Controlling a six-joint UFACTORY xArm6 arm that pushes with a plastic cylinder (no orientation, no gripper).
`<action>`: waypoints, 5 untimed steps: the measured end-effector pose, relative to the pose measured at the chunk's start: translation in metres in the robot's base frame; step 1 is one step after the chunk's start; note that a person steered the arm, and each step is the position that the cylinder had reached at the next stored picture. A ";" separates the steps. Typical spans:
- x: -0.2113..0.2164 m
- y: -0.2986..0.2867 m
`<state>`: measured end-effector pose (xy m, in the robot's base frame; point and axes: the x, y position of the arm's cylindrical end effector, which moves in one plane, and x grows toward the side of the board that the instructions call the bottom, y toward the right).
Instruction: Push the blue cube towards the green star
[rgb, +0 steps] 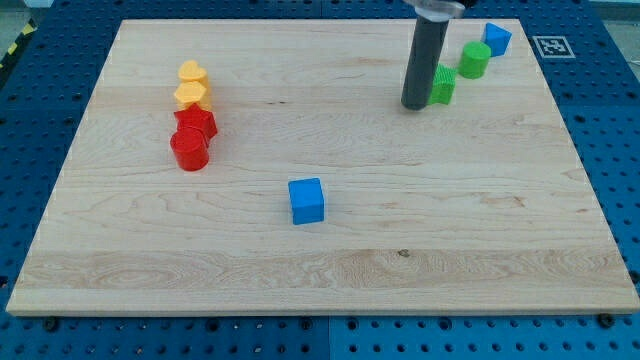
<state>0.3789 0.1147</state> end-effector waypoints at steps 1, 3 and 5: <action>0.044 0.004; 0.091 -0.097; 0.131 -0.226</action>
<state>0.5097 -0.1117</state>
